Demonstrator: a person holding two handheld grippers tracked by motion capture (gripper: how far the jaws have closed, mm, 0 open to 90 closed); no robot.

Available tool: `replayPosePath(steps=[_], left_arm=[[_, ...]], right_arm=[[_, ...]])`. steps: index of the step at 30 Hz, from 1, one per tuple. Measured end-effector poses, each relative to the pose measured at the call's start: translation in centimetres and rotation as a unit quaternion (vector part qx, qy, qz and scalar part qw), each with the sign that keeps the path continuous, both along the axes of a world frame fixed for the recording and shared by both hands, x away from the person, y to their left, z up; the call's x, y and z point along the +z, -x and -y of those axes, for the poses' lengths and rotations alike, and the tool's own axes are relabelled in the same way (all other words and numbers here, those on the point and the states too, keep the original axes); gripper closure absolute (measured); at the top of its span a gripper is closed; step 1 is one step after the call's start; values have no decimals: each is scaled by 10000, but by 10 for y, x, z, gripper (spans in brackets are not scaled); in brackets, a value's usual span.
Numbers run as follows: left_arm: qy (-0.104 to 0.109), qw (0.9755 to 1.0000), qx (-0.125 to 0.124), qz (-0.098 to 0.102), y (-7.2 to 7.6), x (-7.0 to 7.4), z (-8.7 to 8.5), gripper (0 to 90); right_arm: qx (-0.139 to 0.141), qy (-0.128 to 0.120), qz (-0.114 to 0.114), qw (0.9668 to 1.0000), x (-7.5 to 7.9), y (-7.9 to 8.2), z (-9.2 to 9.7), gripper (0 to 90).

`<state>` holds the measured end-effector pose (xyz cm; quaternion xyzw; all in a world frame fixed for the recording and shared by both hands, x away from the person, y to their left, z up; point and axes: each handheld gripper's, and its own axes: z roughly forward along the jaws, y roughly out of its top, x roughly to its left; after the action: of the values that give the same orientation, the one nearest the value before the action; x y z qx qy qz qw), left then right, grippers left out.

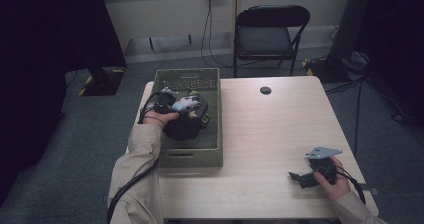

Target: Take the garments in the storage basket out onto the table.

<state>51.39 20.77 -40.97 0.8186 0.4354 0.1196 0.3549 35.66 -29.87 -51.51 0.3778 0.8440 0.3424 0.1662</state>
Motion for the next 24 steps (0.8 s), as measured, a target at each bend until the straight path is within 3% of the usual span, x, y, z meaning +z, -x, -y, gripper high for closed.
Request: replayPosePath(steps=[6, 9, 16, 24], left_arm=[[146, 9998, -32, 144, 7, 19, -1, 607], [49, 9997, -59, 216, 10, 25, -1, 607], [152, 9993, -137, 314, 16, 33, -1, 610], [410, 9979, -326, 385, 22, 45, 4, 614]], right_arm=[[0, 0, 0, 10000, 0, 0, 0, 0], [-1, 0, -1, 10000, 0, 0, 0, 0], [-1, 0, -1, 10000, 0, 0, 0, 0], [-1, 0, -1, 10000, 0, 0, 0, 0]])
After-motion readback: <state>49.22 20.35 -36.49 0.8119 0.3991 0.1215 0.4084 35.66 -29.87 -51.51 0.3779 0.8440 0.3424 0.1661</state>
